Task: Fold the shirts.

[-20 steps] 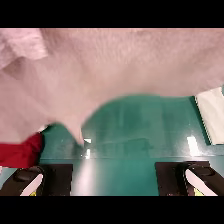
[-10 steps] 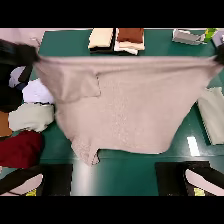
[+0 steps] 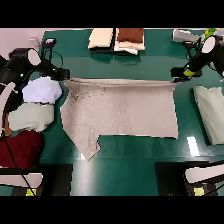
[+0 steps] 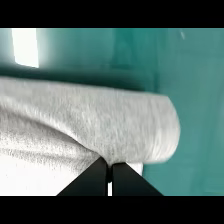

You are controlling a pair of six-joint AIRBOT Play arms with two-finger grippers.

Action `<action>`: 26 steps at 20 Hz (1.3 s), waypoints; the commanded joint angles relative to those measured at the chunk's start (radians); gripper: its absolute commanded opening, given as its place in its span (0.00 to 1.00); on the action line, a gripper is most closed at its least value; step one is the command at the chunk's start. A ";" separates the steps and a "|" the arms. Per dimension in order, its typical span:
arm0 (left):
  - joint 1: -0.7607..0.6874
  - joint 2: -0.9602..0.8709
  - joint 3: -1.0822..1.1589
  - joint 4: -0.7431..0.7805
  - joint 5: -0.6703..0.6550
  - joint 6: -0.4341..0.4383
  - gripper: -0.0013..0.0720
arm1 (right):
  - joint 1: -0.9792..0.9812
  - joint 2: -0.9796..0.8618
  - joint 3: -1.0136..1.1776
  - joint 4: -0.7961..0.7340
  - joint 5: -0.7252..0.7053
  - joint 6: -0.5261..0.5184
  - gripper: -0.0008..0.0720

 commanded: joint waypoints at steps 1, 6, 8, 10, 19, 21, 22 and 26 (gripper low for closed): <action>0.022 -0.026 0.018 -0.011 -0.023 0.059 0.04 | -0.042 -0.061 0.091 0.092 0.006 -0.005 0.03; 0.023 -0.026 -0.041 -0.032 -0.184 0.102 0.04 | -0.050 0.050 -0.098 0.090 0.012 -0.032 0.03; 0.023 -0.026 -0.093 -0.054 -0.180 0.102 0.04 | -0.042 0.102 -0.240 0.091 -0.043 -0.032 0.03; 0.023 -0.027 -0.143 -0.100 -0.134 0.102 0.04 | -0.034 0.136 -0.351 0.092 -0.119 -0.031 0.03; 0.022 0.008 -0.187 -0.105 -0.183 0.047 0.59 | -0.032 0.173 -0.413 0.171 -0.177 -0.031 0.39; 0.022 0.075 -0.191 -0.027 -0.243 -0.019 0.61 | -0.032 0.222 -0.392 0.161 -0.154 -0.032 0.44; 0.021 0.116 -0.202 -0.019 -0.277 -0.030 0.61 | -0.033 0.258 -0.399 0.162 -0.146 -0.032 0.48; -0.027 0.370 -0.449 -0.028 -0.310 -0.101 0.61 | -0.034 0.390 -0.498 0.162 -0.143 -0.032 0.48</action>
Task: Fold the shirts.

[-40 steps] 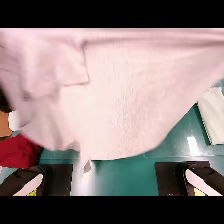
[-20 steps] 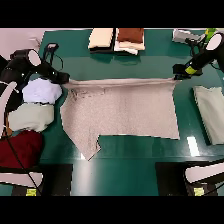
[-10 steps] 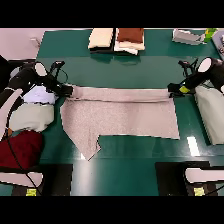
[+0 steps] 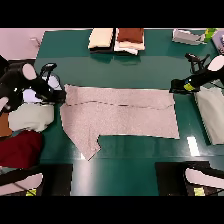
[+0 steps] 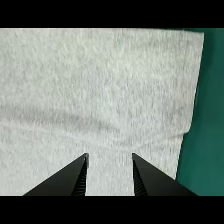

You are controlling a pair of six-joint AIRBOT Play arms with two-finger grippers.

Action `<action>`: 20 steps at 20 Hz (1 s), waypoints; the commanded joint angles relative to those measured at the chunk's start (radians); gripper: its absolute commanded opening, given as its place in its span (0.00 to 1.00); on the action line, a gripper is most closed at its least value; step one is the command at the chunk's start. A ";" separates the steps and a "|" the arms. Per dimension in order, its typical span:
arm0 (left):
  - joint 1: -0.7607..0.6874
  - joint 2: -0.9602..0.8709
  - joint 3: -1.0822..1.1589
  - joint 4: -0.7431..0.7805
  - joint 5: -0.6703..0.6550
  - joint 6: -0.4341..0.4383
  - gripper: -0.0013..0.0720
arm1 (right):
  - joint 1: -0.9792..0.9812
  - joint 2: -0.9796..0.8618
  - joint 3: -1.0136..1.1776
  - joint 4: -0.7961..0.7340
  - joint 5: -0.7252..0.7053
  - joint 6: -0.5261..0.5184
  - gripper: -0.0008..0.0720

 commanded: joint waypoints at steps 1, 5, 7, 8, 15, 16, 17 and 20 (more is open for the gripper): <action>-0.058 0.209 -0.225 0.017 -0.040 -0.109 0.61 | -0.002 0.098 -0.074 0.003 -0.001 0.000 0.48; -0.175 0.368 -0.519 -0.037 0.007 -0.244 0.61 | -0.002 0.118 -0.143 0.005 -0.006 0.000 0.48; -0.213 0.380 -0.591 -0.101 0.060 -0.270 0.62 | -0.001 0.118 -0.168 0.012 -0.018 0.000 0.48; -0.227 0.380 -0.609 -0.132 0.097 -0.270 0.61 | -0.001 0.118 -0.180 0.011 -0.016 0.000 0.48; -0.260 0.372 -0.650 -0.143 0.242 -0.299 0.61 | -0.001 0.119 -0.187 0.013 -0.008 0.000 0.48; -0.260 0.372 -0.656 -0.144 0.260 -0.308 0.61 | -0.001 0.119 -0.187 0.013 -0.006 0.000 0.48; -0.260 0.372 -0.660 -0.144 0.274 -0.319 0.61 | -0.001 0.119 -0.187 0.013 -0.002 0.000 0.48; -0.260 0.372 -0.661 -0.167 0.332 -0.323 0.61 | -0.001 0.119 -0.187 0.012 0.002 0.000 0.48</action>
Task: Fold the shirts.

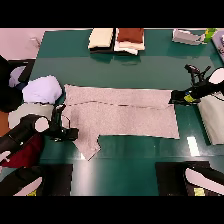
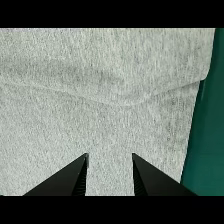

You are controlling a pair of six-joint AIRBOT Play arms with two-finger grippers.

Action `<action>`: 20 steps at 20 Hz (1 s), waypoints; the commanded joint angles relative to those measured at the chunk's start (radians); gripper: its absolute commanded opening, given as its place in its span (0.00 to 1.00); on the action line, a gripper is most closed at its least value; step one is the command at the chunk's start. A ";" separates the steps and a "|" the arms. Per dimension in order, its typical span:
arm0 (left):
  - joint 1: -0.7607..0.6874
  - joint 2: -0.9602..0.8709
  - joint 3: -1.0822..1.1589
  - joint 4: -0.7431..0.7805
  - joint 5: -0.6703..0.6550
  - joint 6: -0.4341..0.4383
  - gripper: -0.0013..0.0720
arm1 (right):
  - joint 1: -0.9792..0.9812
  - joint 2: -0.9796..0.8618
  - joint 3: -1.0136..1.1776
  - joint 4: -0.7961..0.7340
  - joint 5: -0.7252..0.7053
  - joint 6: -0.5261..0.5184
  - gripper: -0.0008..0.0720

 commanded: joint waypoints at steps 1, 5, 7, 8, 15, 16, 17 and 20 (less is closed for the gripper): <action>-0.002 0.000 -0.007 -0.019 0.083 -0.013 0.60 | 0.000 0.000 0.000 0.001 0.007 0.000 0.48; -0.002 0.001 -0.027 -0.019 0.081 -0.012 0.42 | 0.000 0.013 -0.001 0.026 0.013 0.000 0.48; -0.002 0.002 -0.019 -0.019 0.069 -0.006 0.05 | -0.005 0.048 -0.001 0.021 0.011 -0.008 0.48; -0.002 0.002 0.001 -0.017 0.063 0.000 0.04 | -0.019 0.067 -0.001 0.016 0.020 -0.015 0.48; -0.002 0.012 0.140 -0.013 0.003 0.102 0.04 | -0.299 0.187 -0.222 -0.086 0.162 -0.060 0.76; -0.002 0.012 0.140 -0.013 0.003 0.102 0.04 | -0.340 0.200 -0.285 -0.080 0.152 -0.060 0.76; -0.002 0.012 0.140 -0.014 0.002 0.102 0.04 | -0.367 0.207 -0.349 -0.076 0.135 -0.060 0.76; -0.002 0.012 0.140 -0.014 0.008 0.102 0.04 | -0.358 0.208 -0.471 0.002 0.075 -0.077 0.76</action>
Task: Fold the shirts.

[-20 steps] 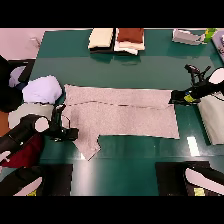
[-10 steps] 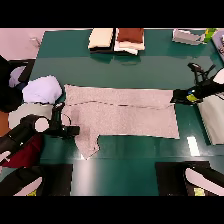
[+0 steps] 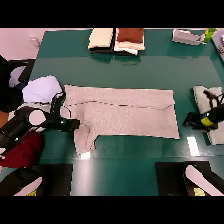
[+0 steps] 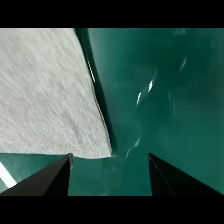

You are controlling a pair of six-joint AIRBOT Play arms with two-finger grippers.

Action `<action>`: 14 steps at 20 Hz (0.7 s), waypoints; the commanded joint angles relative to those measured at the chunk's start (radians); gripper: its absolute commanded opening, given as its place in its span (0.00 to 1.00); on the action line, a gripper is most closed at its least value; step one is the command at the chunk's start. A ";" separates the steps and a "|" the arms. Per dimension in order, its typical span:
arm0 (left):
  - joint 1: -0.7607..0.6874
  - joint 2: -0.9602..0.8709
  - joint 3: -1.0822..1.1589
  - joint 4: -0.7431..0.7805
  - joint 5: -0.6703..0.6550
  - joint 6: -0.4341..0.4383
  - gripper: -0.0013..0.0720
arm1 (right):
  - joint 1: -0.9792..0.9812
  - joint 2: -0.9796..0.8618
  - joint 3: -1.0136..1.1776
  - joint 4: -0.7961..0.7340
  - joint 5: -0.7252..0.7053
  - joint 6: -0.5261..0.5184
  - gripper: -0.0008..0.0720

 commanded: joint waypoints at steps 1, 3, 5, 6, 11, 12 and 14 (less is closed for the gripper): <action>0.000 0.001 0.008 0.000 0.002 0.012 0.04 | -0.008 0.013 -0.142 0.060 -0.068 -0.013 0.76; 0.000 0.001 0.008 0.000 0.002 0.014 0.04 | 0.052 -0.007 -0.157 0.067 -0.089 -0.011 0.73; 0.000 0.001 0.008 0.000 -0.002 0.032 0.04 | 0.114 -0.047 -0.154 0.068 -0.109 0.013 0.72; 0.000 0.001 0.008 0.000 -0.007 0.037 0.04 | 0.140 -0.066 -0.154 0.067 -0.121 0.019 0.70; 0.000 0.001 0.016 0.047 -0.093 0.038 0.04 | 0.234 -0.045 -0.154 0.055 -0.142 0.024 0.05; 0.000 0.002 0.027 0.063 -0.136 0.041 0.04 | 0.232 -0.016 -0.154 0.055 -0.135 0.024 0.03; 0.000 0.046 0.033 0.077 -0.194 0.074 0.04 | 0.232 0.061 -0.154 0.014 -0.084 0.025 0.03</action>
